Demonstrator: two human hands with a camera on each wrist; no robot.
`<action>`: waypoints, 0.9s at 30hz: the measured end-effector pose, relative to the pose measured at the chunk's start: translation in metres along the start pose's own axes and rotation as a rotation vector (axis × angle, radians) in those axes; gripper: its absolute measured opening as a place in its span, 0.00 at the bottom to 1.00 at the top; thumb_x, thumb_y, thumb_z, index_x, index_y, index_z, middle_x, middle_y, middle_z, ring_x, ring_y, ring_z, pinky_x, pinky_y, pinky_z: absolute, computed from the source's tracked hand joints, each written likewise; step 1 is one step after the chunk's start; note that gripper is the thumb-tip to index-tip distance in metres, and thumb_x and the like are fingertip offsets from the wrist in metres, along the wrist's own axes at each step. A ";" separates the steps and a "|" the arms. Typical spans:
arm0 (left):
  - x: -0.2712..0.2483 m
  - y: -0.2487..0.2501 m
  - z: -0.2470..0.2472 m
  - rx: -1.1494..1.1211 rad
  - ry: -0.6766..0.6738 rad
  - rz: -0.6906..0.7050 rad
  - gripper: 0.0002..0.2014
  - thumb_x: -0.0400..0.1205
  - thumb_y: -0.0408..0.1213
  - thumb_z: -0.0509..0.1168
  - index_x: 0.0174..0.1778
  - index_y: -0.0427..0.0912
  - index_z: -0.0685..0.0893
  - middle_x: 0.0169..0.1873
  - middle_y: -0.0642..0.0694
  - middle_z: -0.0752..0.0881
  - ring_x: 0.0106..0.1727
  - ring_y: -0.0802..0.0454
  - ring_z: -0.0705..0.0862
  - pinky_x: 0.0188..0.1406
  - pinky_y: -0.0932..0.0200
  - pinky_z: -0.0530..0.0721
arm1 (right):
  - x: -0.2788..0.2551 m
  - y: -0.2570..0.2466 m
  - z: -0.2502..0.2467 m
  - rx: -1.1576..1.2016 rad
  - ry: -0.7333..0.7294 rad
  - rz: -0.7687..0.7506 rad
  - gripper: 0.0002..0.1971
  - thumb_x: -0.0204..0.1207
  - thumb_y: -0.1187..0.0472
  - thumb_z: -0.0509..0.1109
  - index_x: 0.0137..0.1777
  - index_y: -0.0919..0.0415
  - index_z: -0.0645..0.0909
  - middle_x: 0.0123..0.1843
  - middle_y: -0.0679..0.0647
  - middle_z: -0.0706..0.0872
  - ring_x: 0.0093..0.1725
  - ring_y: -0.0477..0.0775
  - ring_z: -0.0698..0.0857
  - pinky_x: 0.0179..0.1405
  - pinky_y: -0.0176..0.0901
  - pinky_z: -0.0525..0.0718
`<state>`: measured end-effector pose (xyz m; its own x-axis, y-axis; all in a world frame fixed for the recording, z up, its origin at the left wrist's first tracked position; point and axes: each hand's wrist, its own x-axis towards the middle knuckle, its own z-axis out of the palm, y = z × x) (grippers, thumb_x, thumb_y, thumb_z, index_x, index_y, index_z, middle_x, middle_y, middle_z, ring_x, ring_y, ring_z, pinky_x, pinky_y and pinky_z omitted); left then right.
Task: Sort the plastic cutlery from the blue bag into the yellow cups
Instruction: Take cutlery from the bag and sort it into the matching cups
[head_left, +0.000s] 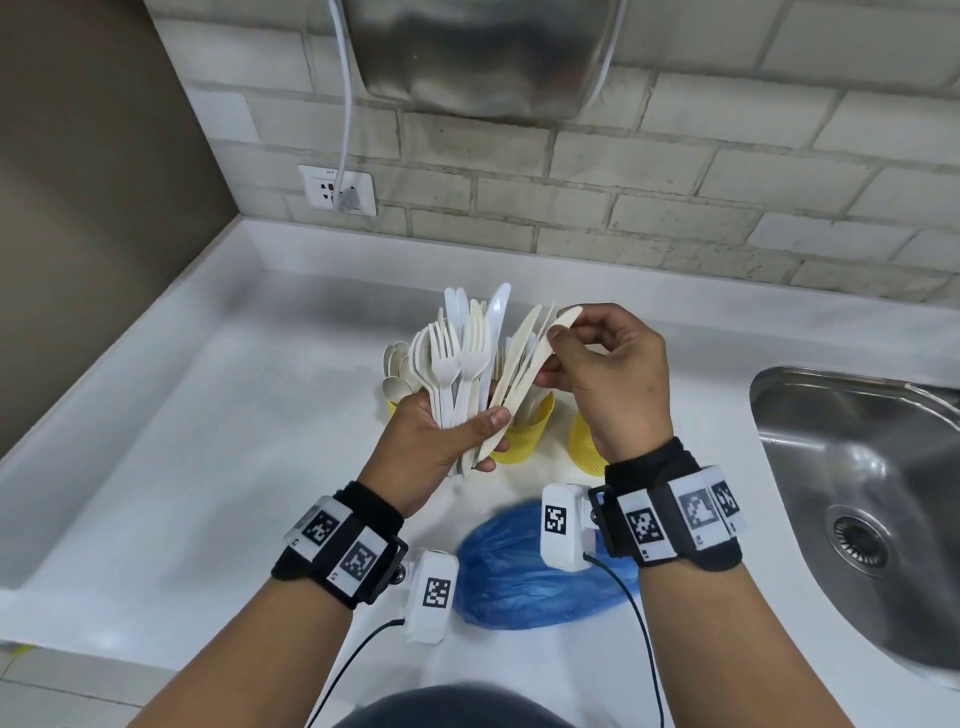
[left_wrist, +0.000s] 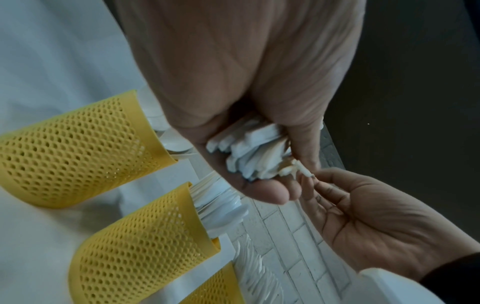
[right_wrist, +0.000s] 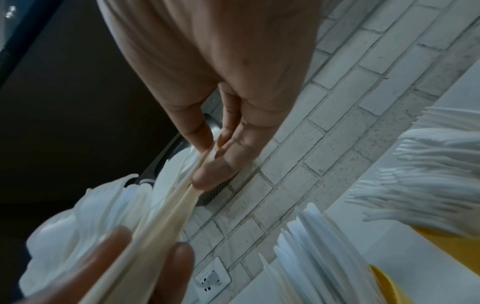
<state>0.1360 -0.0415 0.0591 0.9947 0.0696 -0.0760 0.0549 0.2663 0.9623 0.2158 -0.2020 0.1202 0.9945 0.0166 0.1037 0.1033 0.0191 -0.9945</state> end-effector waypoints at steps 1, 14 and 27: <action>0.000 0.000 0.000 0.005 0.007 0.002 0.15 0.81 0.35 0.75 0.63 0.35 0.88 0.51 0.40 0.93 0.43 0.42 0.89 0.38 0.52 0.87 | 0.001 0.000 0.002 -0.027 0.002 -0.001 0.03 0.79 0.71 0.74 0.50 0.65 0.86 0.41 0.63 0.90 0.30 0.60 0.91 0.35 0.57 0.93; -0.001 0.004 0.008 0.173 0.131 0.069 0.11 0.80 0.32 0.77 0.57 0.35 0.91 0.46 0.37 0.95 0.42 0.49 0.91 0.37 0.58 0.90 | 0.014 0.016 0.010 -0.408 -0.158 -0.063 0.11 0.79 0.56 0.68 0.40 0.57 0.90 0.35 0.52 0.93 0.31 0.58 0.93 0.39 0.61 0.93; -0.003 0.003 0.014 0.027 0.087 0.026 0.09 0.82 0.31 0.74 0.58 0.37 0.88 0.49 0.39 0.93 0.41 0.42 0.89 0.34 0.50 0.88 | 0.015 0.004 0.000 0.128 -0.028 0.102 0.09 0.88 0.63 0.62 0.52 0.67 0.81 0.34 0.63 0.88 0.30 0.65 0.88 0.38 0.61 0.91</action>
<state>0.1344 -0.0549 0.0656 0.9845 0.1600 -0.0720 0.0324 0.2371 0.9709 0.2312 -0.2019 0.1180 0.9986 0.0525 0.0041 -0.0035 0.1432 -0.9897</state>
